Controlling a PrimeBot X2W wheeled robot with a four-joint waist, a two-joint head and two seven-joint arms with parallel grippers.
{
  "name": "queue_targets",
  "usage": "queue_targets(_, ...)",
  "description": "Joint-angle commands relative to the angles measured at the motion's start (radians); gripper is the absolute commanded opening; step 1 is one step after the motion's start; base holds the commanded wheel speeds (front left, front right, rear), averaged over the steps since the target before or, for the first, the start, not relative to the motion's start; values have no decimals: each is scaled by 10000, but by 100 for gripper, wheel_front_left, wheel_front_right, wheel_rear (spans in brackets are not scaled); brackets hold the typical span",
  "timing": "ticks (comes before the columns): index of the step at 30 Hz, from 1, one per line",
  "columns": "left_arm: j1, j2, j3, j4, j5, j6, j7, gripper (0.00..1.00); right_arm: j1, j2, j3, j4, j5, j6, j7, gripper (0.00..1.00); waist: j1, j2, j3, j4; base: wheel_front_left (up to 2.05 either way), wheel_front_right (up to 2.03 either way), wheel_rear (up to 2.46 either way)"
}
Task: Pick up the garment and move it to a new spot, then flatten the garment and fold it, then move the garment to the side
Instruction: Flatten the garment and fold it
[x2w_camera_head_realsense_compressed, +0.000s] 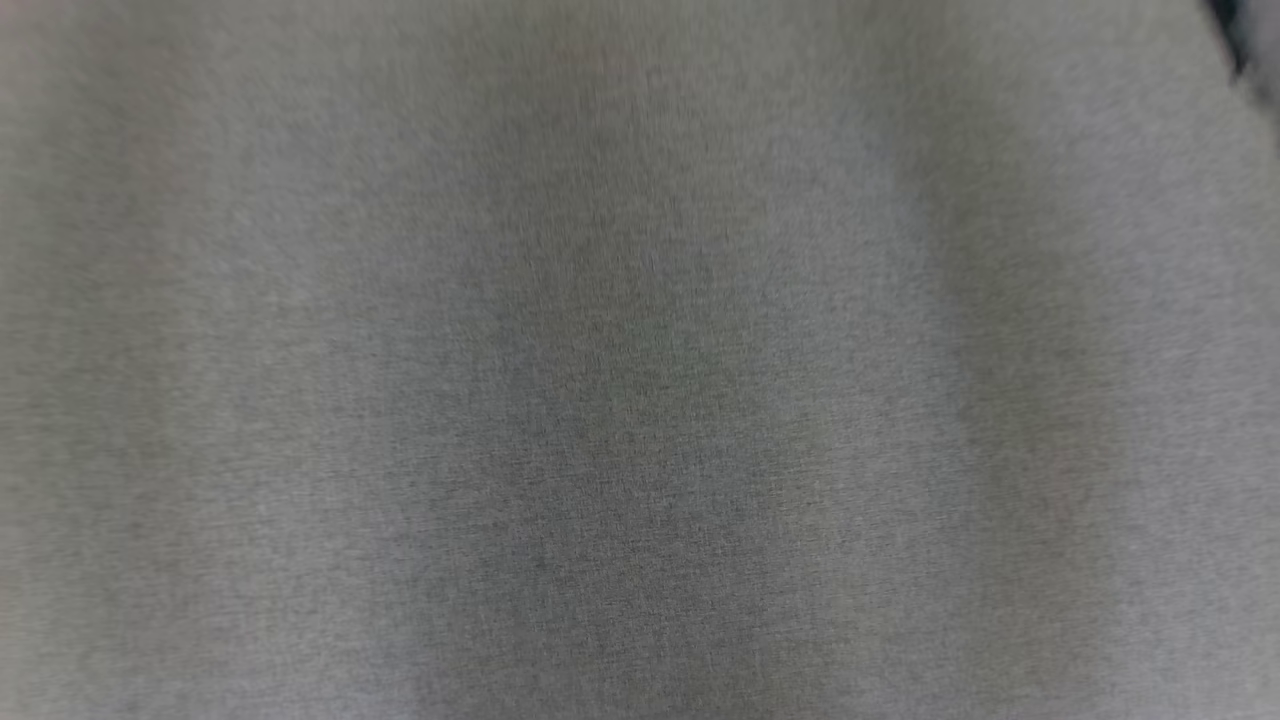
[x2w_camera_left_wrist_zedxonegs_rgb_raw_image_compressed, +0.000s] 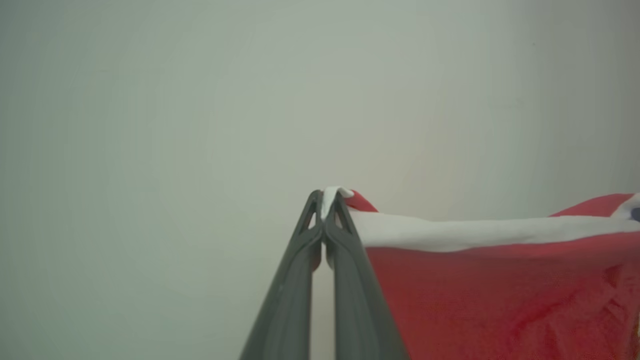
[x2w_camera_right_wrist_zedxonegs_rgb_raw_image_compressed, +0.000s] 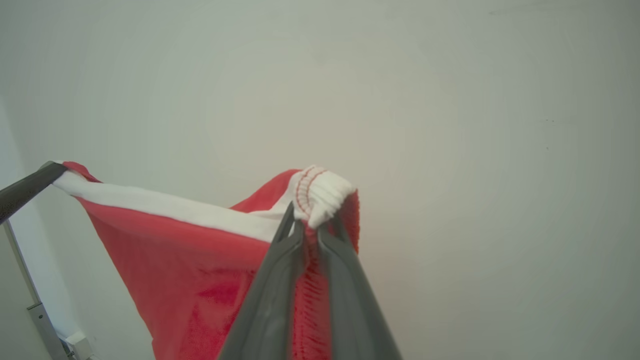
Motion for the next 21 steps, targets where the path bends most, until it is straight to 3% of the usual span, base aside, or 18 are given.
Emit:
queue_targets(1,-491,-20,-49,259,6,22,-110,0,-444,94,165,287,-54,-23,-117,0,-4,-3,749,-96,0,0,0)
queue_targets(11,-1317,-214,-796,1255,-547,22,-797,0,-1526,-108,1207,1361,-35,-23,-738,0,-4,-3,1107,75,0,0,0)
queue_targets(16,-348,-153,-1165,791,-1297,20,-1455,0,-769,-576,2146,1180,237,-23,-1260,0,-4,-3,838,23,0,0,0)
queue_targets(21,2156,151,-1203,-582,-1720,22,-1861,0,1026,-1525,3130,193,855,-23,-1869,0,-4,-3,161,73,0,0,0)
